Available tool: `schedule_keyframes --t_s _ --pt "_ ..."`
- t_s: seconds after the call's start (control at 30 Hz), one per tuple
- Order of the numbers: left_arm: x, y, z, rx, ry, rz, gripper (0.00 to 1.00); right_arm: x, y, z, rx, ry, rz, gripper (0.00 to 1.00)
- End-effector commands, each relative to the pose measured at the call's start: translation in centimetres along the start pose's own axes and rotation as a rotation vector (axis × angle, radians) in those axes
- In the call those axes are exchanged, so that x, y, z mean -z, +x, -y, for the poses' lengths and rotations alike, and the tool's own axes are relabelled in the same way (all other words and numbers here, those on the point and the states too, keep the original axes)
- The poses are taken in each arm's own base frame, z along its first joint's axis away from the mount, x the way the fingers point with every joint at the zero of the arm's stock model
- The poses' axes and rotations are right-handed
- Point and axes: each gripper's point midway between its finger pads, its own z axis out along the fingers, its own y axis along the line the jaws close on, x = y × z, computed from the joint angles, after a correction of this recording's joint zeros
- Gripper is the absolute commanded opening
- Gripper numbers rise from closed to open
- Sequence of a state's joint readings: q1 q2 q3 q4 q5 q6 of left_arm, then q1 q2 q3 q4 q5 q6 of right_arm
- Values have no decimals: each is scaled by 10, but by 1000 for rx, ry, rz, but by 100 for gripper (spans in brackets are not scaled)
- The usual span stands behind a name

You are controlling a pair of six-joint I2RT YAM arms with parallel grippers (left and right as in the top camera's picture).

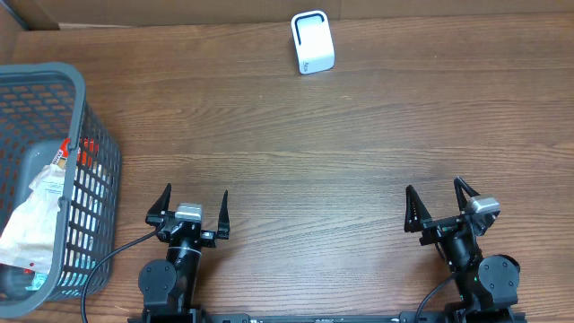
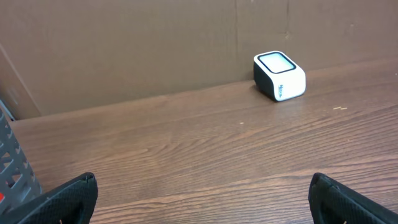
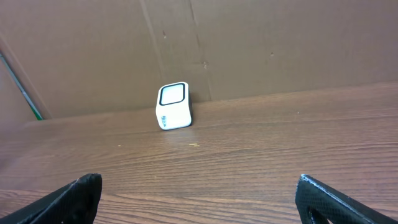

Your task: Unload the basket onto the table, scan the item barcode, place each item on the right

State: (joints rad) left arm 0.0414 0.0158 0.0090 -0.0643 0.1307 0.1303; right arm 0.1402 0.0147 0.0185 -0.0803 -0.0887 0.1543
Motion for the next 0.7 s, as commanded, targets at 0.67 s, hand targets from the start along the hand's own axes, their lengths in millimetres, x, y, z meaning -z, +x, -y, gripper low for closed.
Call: schedule_keyframes --t_s 0.67 --pt "0 1 -2 11 -12 -1 99 0 2 0 -2 -1 5 100"
